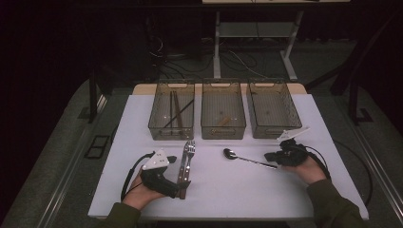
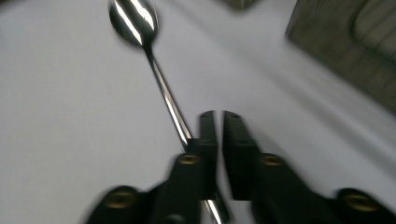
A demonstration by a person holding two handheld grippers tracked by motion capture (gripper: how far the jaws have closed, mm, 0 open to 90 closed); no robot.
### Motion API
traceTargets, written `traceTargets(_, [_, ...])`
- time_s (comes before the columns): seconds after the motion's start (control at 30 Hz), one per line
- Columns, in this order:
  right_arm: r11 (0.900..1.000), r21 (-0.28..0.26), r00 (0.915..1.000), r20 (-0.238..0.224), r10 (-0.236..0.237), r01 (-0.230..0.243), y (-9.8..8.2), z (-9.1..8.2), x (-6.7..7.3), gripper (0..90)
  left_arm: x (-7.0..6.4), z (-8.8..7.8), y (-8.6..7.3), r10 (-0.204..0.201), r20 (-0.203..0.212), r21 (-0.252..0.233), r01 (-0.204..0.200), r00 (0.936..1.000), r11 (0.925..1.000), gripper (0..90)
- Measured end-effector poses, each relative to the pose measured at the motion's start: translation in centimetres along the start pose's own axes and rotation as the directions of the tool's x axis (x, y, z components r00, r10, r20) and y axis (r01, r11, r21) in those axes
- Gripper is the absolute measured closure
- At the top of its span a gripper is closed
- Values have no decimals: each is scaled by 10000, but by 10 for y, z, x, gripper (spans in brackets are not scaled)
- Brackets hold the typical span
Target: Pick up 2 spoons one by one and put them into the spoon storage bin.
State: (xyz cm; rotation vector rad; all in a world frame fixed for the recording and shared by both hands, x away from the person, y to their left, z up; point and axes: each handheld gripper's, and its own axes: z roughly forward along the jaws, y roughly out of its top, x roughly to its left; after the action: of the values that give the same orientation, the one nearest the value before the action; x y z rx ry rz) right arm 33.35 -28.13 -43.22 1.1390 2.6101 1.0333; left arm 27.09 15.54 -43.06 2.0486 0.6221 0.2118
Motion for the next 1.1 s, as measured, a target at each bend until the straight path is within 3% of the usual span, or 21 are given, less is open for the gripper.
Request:
traceTargets(0.07, [9976, -662, 9994, -292, 187, -206, 7, -1, 1, 739, 0, 0, 0, -3, 6, 0, 3, 10000, 10000, 0])
traceTargets(0.13, [9947, -995, 9979, -618, 181, -242, 15, 2, 4, 622, 0, 1, 0, -8, 21, 16, 8, 10000, 10000, 0])
traceTargets(0.37, [9940, -1085, 9901, -1383, -256, 105, 43, 35, 22, 531, 0, 1, 0, -26, 51, -1, 26, 10000, 10000, 0])
traceTargets(0.57, [9948, -956, 9888, -1413, -472, 338, 54, 62, 31, 532, 0, 1, 0, -22, 89, -3, 22, 10000, 10000, 0])
traceTargets(0.8, [9939, -898, 9877, -1371, -755, 635, 56, 75, 36, 551, 0, 1, 0, -6, 101, 2, 6, 9999, 10000, 0])
traceTargets(0.93, [9896, -678, 9844, -1139, -1337, 1266, 55, 79, 43, 562, 0, 2, 0, 32, 117, 18, -33, 9999, 10000, 0])
traceTargets(1.1, [9770, -634, 9765, -578, -2074, 2037, 54, 79, 51, 609, 0, 2, 0, 23, 111, 45, -23, 9999, 10000, 0])
